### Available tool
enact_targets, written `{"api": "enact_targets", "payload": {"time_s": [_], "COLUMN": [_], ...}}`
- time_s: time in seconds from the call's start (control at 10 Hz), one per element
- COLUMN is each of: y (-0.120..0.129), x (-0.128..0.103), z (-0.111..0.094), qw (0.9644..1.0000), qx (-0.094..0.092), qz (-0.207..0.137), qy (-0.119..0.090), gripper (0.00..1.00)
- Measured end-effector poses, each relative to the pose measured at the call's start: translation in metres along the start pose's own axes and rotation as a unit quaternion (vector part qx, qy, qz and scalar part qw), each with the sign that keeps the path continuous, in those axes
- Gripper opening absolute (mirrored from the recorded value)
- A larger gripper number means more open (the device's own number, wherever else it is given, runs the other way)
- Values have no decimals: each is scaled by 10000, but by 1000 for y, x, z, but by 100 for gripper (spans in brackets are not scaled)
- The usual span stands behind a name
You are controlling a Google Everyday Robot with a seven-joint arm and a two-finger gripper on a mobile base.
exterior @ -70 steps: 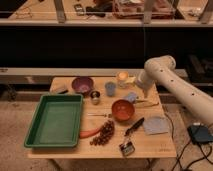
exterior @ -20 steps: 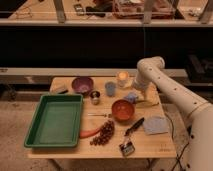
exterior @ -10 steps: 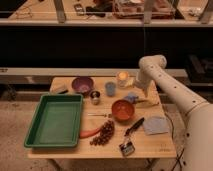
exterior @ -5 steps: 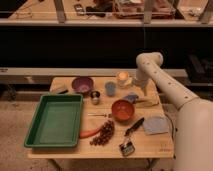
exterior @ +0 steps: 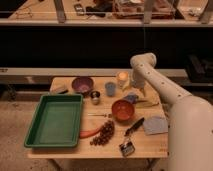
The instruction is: Wipe tray with sponge
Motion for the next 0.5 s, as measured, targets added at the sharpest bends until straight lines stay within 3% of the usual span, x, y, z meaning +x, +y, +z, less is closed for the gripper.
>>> {"api": "enact_targets", "payload": {"time_s": [0.5], "y": [-1], "x": [-4], "z": [11], "qw": [9999], "qx": [-61], "qz": [-76], "qy": [-58], "gripper": [80]}}
